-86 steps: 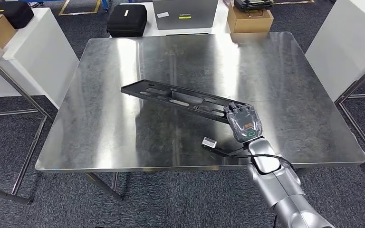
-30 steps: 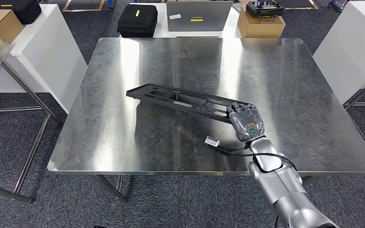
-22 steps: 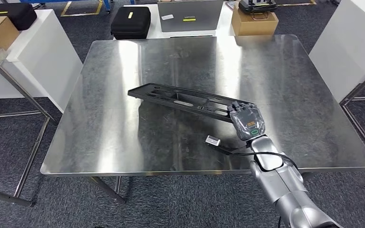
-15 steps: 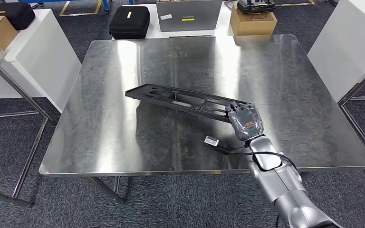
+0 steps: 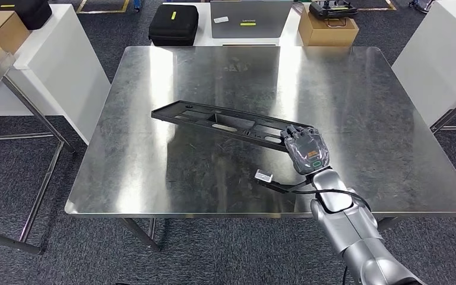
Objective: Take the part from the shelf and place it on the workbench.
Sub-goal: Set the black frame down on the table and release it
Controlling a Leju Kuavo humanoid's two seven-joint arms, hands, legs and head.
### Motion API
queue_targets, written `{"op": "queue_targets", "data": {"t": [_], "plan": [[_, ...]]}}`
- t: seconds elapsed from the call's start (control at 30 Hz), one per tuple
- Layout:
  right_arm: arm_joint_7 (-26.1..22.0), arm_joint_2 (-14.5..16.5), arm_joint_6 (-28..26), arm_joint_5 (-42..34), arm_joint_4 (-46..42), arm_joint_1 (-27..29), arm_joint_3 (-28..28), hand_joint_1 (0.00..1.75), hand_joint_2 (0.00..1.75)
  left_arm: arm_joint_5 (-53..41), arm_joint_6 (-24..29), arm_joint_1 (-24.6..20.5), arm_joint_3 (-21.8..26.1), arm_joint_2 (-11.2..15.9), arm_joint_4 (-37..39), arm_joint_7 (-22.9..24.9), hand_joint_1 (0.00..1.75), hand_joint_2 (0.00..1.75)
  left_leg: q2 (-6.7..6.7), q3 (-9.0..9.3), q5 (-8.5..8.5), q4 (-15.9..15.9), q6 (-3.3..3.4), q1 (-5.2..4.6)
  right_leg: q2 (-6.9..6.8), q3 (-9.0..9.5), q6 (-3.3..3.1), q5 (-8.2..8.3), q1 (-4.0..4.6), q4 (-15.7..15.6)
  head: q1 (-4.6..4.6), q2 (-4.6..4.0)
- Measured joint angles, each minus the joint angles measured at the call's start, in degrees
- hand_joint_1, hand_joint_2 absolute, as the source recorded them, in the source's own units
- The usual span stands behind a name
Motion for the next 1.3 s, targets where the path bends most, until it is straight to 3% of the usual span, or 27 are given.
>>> {"op": "queue_targets", "data": {"t": [0.6,0.73,0.97,1.1,1.3], "plan": [[0.8,-0.2,-0.1,1.4,0.1,-0.6,0.5,1.75,1.75,-0.1,0.1,0.0,0.5,0.0,0.0,-0.1,0.00,1.75,0.02,-0.10,0.09,0.0,0.27,-0.04,0.00,-0.07,0.34,0.23,-0.08,-0.2,-0.02,0.00],[1.0,-0.2,-0.1,1.4,0.0,-0.7,0.6,0.00,1.75,0.0,0.1,0.0,0.8,-0.1,0.0,-0.5,0.00,1.75,0.04,-0.10,0.09,0.0,0.26,-0.01,0.00,-0.08,0.34,0.23,-0.07,-0.2,-0.02,0.00],[1.6,-0.1,-0.1,1.5,0.0,-1.0,0.8,0.00,1.75,0.6,-0.3,0.0,1.4,-0.1,0.0,-0.1,0.00,1.75,0.05,-0.10,0.09,0.0,0.26,0.00,0.00,-0.07,0.33,0.23,-0.06,-0.2,-0.03,0.00],[1.8,0.0,-0.2,1.6,0.0,-1.1,0.9,0.00,1.75,0.5,-0.2,0.0,1.4,-0.1,0.0,0.3,0.00,0.00,0.05,-0.10,0.09,0.0,0.26,0.00,0.00,-0.06,0.33,0.23,-0.06,-0.2,-0.02,0.00],[2.2,0.1,-0.2,1.6,0.0,-1.1,1.0,0.00,1.75,0.5,-0.3,0.0,1.4,-0.1,0.0,0.4,0.00,0.00,0.05,-0.10,0.09,0.0,0.26,0.00,0.00,-0.07,0.33,0.23,-0.06,-0.2,-0.02,0.00]]}}
